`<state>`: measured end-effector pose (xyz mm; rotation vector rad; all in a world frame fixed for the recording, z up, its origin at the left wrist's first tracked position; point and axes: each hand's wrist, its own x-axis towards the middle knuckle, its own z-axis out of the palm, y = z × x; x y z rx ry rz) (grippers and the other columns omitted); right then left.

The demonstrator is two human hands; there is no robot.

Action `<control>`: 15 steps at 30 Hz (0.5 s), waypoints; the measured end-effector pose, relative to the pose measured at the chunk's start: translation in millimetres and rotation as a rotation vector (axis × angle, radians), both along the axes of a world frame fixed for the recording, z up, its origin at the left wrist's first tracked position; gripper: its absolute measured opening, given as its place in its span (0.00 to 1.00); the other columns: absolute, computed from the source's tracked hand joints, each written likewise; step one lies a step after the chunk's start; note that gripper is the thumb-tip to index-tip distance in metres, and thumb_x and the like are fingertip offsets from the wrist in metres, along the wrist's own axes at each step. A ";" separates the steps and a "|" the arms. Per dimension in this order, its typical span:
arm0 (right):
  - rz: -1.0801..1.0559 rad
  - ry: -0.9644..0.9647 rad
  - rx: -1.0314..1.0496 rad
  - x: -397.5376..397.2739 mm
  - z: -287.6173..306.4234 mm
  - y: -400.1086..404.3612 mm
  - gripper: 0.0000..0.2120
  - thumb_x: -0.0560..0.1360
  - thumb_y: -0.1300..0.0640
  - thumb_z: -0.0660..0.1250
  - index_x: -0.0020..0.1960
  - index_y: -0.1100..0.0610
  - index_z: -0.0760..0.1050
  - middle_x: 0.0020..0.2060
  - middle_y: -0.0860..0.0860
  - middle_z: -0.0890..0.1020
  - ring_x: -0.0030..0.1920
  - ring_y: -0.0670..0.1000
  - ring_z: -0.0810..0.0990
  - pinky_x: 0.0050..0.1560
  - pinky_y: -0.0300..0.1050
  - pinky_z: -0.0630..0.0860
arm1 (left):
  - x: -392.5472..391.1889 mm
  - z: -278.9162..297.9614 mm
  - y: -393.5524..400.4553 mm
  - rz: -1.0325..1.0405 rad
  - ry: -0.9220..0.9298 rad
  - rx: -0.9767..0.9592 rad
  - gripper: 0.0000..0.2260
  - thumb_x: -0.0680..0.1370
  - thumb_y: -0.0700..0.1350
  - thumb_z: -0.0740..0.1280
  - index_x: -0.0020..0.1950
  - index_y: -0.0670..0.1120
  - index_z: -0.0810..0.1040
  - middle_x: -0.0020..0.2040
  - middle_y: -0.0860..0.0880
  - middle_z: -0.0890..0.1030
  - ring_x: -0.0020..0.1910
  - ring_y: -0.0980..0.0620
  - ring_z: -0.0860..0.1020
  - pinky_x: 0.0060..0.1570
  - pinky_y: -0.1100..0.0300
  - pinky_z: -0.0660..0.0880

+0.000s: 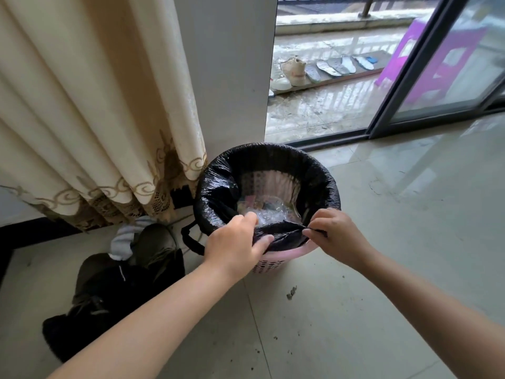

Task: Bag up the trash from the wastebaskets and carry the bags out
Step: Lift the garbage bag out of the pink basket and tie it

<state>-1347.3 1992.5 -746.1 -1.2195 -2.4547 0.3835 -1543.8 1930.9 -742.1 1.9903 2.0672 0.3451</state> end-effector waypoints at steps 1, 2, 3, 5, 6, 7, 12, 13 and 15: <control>-0.050 0.039 -0.015 -3.4 0.1 0.5 0.10 0.69 0.65 0.70 0.31 0.69 0.77 0.30 0.63 0.80 0.33 0.61 0.78 0.37 0.51 0.74 | 8.8 0.9 -1.7 -0.036 0.033 -0.031 0.20 0.75 0.61 0.58 0.59 0.47 0.70 0.54 0.49 0.76 0.53 0.46 0.77 0.45 0.56 0.72; -0.091 0.049 -0.026 -7.1 -1.0 0.6 0.12 0.72 0.63 0.67 0.33 0.69 0.75 0.31 0.64 0.79 0.36 0.61 0.77 0.39 0.50 0.71 | 16.6 0.1 -1.8 -0.042 0.075 -0.095 0.22 0.75 0.62 0.57 0.58 0.47 0.70 0.55 0.48 0.75 0.54 0.46 0.77 0.46 0.55 0.72; -0.104 0.031 -0.033 -10.7 -3.0 0.9 0.13 0.74 0.61 0.64 0.34 0.69 0.74 0.33 0.64 0.79 0.38 0.61 0.77 0.41 0.50 0.69 | 22.6 -1.8 -0.4 -0.026 0.129 -0.150 0.22 0.75 0.62 0.57 0.57 0.46 0.71 0.56 0.47 0.75 0.55 0.45 0.76 0.47 0.55 0.72; -0.093 -0.044 -0.042 -14.8 -4.8 0.7 0.13 0.77 0.57 0.59 0.38 0.64 0.73 0.37 0.62 0.80 0.43 0.60 0.76 0.46 0.48 0.66 | 28.9 -1.6 3.3 0.022 0.198 -0.202 0.18 0.77 0.57 0.57 0.56 0.44 0.73 0.56 0.45 0.75 0.57 0.44 0.75 0.50 0.54 0.71; -0.084 -0.083 -0.052 -15.8 -2.2 0.4 0.12 0.78 0.56 0.57 0.39 0.60 0.70 0.39 0.61 0.80 0.46 0.59 0.76 0.49 0.47 0.64 | 29.0 -0.8 5.9 0.038 0.207 -0.199 0.16 0.78 0.53 0.57 0.56 0.43 0.73 0.57 0.44 0.75 0.57 0.43 0.75 0.51 0.53 0.71; -0.064 -0.111 -0.058 -14.8 0.4 0.9 0.11 0.78 0.55 0.56 0.39 0.57 0.67 0.39 0.59 0.79 0.47 0.58 0.76 0.51 0.47 0.63 | 27.8 0.3 8.3 0.046 0.221 -0.189 0.13 0.78 0.48 0.57 0.56 0.42 0.73 0.57 0.43 0.75 0.57 0.42 0.75 0.50 0.53 0.71; 0.114 -0.394 -0.028 5.1 8.6 13.0 0.10 0.73 0.47 0.63 0.46 0.54 0.71 0.47 0.53 0.79 0.54 0.53 0.73 0.56 0.44 0.62 | -6.0 6.1 8.8 0.124 0.312 -0.139 0.09 0.75 0.41 0.60 0.55 0.43 0.70 0.56 0.45 0.75 0.56 0.43 0.76 0.43 0.54 0.71; 0.111 -0.417 -0.015 10.4 8.9 15.2 0.15 0.72 0.45 0.64 0.50 0.56 0.73 0.49 0.52 0.79 0.55 0.53 0.73 0.57 0.44 0.62 | -16.6 7.2 6.2 0.141 0.324 -0.128 0.09 0.75 0.42 0.61 0.55 0.43 0.69 0.56 0.45 0.74 0.56 0.43 0.76 0.44 0.54 0.72; 0.098 -0.406 0.000 19.4 9.3 16.7 0.21 0.70 0.42 0.65 0.55 0.56 0.75 0.52 0.51 0.78 0.57 0.53 0.72 0.57 0.43 0.62 | -36.4 9.5 -0.1 0.207 0.276 -0.122 0.10 0.75 0.44 0.61 0.54 0.43 0.70 0.54 0.43 0.75 0.54 0.41 0.76 0.44 0.54 0.72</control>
